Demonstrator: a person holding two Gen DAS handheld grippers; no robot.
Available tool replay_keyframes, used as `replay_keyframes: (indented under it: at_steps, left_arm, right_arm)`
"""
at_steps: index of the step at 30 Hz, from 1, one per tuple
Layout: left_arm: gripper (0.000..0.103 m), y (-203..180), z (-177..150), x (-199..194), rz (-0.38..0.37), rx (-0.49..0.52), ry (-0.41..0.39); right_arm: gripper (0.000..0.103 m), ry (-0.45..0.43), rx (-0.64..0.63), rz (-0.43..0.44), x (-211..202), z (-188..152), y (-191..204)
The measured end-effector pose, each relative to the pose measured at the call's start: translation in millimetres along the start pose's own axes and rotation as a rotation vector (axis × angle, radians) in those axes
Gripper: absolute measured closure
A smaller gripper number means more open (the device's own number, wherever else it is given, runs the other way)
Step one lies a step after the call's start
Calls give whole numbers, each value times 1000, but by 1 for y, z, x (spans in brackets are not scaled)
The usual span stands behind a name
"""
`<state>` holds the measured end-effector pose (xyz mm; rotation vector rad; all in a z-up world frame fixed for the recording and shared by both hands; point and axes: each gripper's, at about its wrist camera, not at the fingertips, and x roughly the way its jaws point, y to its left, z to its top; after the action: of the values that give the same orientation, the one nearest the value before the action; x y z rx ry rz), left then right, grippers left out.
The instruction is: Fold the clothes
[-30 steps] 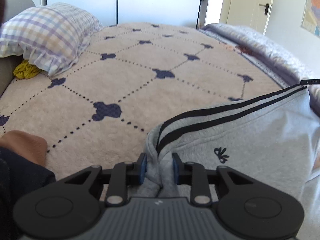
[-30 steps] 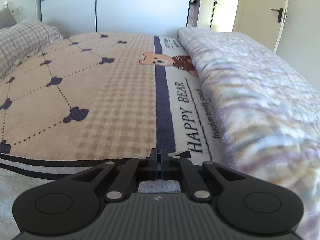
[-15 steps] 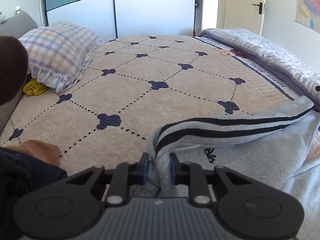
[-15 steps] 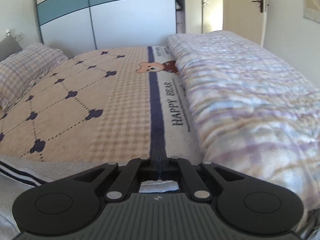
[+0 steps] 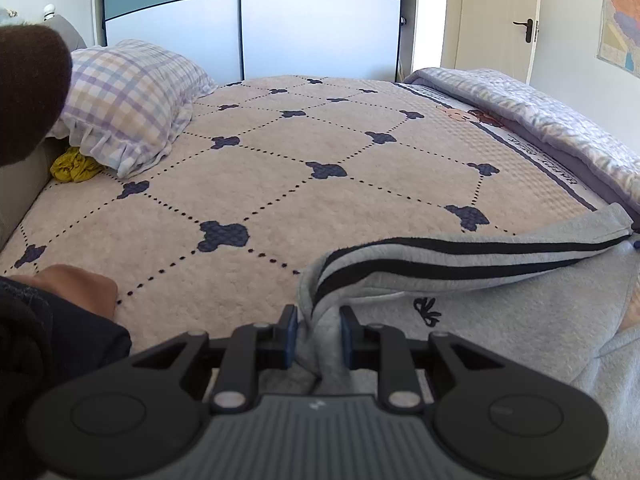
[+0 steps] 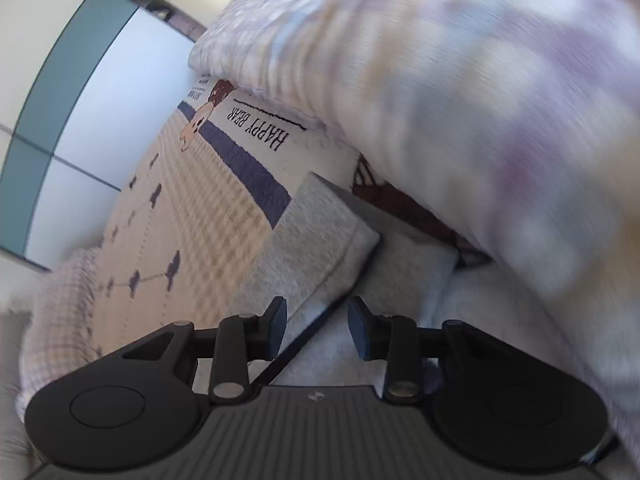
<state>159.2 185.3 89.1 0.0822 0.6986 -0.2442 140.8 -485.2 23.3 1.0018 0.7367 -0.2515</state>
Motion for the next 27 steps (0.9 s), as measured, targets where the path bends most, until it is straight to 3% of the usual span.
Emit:
replay_keyframes:
  at_steps: [5, 7, 8, 9, 10, 11, 16, 20, 23, 27]
  left_arm:
    - [81, -1, 0, -1, 2, 8, 2]
    - [81, -2, 0, -1, 6, -1, -1]
    - [81, -2, 0, -1, 7, -5, -3]
    - [81, -2, 0, -1, 10, -12, -3]
    - [81, -2, 1, -3, 12, -15, -4]
    - [81, -3, 1, -5, 10, -15, -7]
    - [82, -6, 0, -41, -14, -9, -53]
    - [82, -9, -16, -78, -40, 20, -96]
    - [81, -11, -34, -101, -52, 29, -111]
    - [81, -22, -62, -123, -43, 85, -118]
  right_arm:
    - [64, -15, 196, 64, 15, 6, -13]
    - [65, -36, 130, 14, 25, 15, 3]
    - [69, -40, 64, -28, 29, 16, 15]
    - [87, -42, 12, -63, 30, 16, 25]
    - [96, -43, -40, -98, 32, 16, 36]
    - [98, -45, -92, -133, 34, 16, 46]
    - [98, -144, -134, 98, -48, 14, 74]
    - [98, -168, -103, 183, -137, -1, 45]
    - [98, -152, -114, 201, -193, -27, 10]
    - [98, -90, -119, 159, -237, -73, -44]
